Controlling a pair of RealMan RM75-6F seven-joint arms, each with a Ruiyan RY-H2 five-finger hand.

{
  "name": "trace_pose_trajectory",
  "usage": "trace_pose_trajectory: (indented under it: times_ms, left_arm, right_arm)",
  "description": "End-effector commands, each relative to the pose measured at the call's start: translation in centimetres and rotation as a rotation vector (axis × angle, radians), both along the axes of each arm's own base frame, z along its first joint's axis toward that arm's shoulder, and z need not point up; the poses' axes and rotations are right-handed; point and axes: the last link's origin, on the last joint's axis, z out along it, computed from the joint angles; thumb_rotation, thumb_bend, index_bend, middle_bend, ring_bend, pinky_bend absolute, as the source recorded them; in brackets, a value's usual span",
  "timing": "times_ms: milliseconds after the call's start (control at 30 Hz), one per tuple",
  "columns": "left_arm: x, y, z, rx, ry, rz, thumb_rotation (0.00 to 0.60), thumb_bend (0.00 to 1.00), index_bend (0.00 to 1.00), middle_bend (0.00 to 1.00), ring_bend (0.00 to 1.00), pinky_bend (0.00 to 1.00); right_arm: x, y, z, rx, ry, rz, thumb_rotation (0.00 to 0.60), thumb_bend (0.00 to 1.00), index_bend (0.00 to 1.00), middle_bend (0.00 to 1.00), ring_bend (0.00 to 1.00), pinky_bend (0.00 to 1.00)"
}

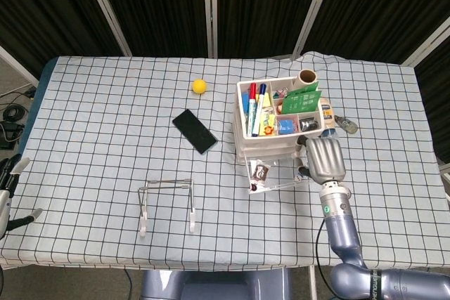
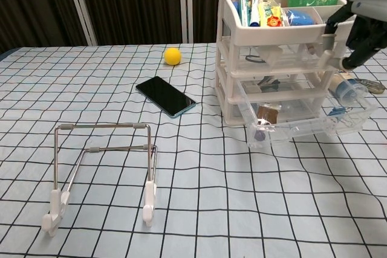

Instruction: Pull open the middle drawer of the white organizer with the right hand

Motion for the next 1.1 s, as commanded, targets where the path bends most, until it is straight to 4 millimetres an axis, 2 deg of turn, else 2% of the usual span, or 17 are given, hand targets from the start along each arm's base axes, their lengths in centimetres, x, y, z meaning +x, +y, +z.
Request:
trace_pose_trajectory:
  times_ms: [33,100,233,467,700,1100]
  left_arm:
    - [0.0,-0.1,0.1,0.001,-0.001,-0.003,0.600,0.00,0.00,0.00,0.00,0.00]
    - [0.1,-0.1,0.1,0.001,-0.002,-0.007,0.600,0.00,0.00,0.00,0.00,0.00]
    - [0.2,-0.1,-0.2,-0.009,0.004,-0.012,0.600,0.00,0.00,0.00,0.00,0.00]
    - [0.5,-0.3,-0.4,-0.018,0.010,-0.023,0.600,0.00,0.00,0.00,0.00,0.00]
    - [0.5,-0.4,-0.3,-0.016,0.009,-0.022,0.600,0.00,0.00,0.00,0.00,0.00]
    - [0.5,-0.4,-0.2,-0.014,0.006,-0.021,0.600,0.00,0.00,0.00,0.00,0.00]
  right_arm:
    - [-1.1,0.0,1.8,-0.037,-0.030,-0.028,0.600,0.31,0.55,1.00,1.00,0.94]
    - [-2.7,0.1,3.6,-0.079,-0.041,-0.061,0.600,0.31,0.55,1.00,1.00,0.94]
    - [-5.7,0.7,5.5,-0.107,-0.070,-0.111,0.600,0.31,0.55,1.00,1.00,0.94]
    - [-10.4,1.4,6.4,-0.132,-0.083,-0.184,0.600,0.31,0.55,1.00,1.00,0.94]
    - [-14.0,2.4,4.3,-0.112,-0.087,-0.225,0.600,0.31,0.55,1.00,1.00,0.94]
    - [-17.5,2.0,1.3,-0.084,-0.060,-0.306,0.600,0.31,0.55,1.00,1.00,0.94]
